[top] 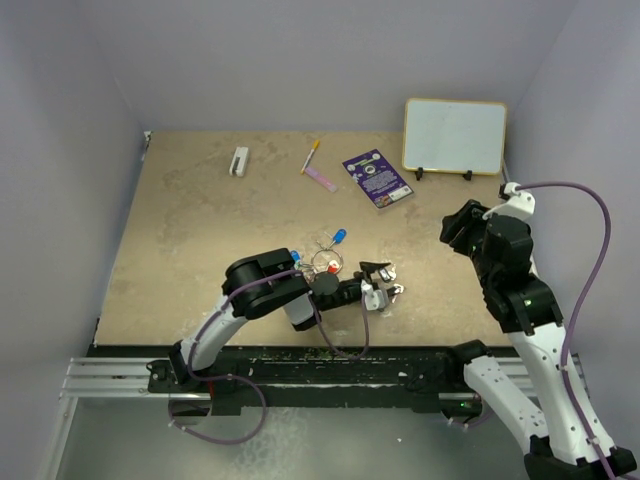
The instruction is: Put the keys on the keyring
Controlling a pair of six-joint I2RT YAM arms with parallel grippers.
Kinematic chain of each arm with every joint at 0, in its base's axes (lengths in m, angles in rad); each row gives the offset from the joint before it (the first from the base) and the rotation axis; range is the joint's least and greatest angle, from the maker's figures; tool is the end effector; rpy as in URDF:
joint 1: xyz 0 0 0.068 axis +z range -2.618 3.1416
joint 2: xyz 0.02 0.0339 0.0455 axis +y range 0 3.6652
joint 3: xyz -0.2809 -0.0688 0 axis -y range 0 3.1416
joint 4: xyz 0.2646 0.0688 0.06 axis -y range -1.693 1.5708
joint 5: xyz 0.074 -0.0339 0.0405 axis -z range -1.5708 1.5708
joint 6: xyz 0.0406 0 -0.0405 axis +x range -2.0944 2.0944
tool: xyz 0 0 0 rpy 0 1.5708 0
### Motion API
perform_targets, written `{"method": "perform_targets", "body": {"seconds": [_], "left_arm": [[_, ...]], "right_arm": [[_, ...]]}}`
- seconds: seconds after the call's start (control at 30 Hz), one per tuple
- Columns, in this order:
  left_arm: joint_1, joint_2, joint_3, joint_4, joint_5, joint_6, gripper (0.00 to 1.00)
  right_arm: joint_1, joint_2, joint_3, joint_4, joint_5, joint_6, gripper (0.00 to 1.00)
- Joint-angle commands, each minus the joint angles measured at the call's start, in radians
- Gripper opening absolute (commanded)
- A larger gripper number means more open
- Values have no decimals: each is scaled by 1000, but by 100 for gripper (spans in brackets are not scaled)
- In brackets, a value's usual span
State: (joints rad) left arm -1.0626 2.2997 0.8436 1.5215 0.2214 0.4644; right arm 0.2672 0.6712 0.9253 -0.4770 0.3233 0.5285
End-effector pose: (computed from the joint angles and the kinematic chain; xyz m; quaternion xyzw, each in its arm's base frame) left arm 0.1919 -0.3628 0.0745 0.5280 0.4351 -0.2859 0.6709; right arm 0.1488 0.0274 0.3879 0.2001 0.7515 0.1227 0.6166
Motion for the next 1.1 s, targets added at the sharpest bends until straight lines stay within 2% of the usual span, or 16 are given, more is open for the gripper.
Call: {"method": "perform_targets", "body": {"seconds": [0.0, 0.33, 0.77, 0.97, 1.07], "left_arm": [[-3, 14, 26, 99, 30, -7, 68], [-3, 25, 39, 76, 35, -19, 63], [-1, 42, 71, 54, 54, -37, 53], [-1, 40, 61, 54, 52, -35, 37], [0, 30, 46, 51, 33, -32, 35]], "right_arm": [[1, -15, -4, 34, 15, 6, 55], [2, -15, -8, 33, 8, 2, 52], [1, 2, 0, 28, 21, -2, 49], [1, -6, 4, 25, 33, -7, 48], [1, -10, 4, 22, 40, -8, 48]]}}
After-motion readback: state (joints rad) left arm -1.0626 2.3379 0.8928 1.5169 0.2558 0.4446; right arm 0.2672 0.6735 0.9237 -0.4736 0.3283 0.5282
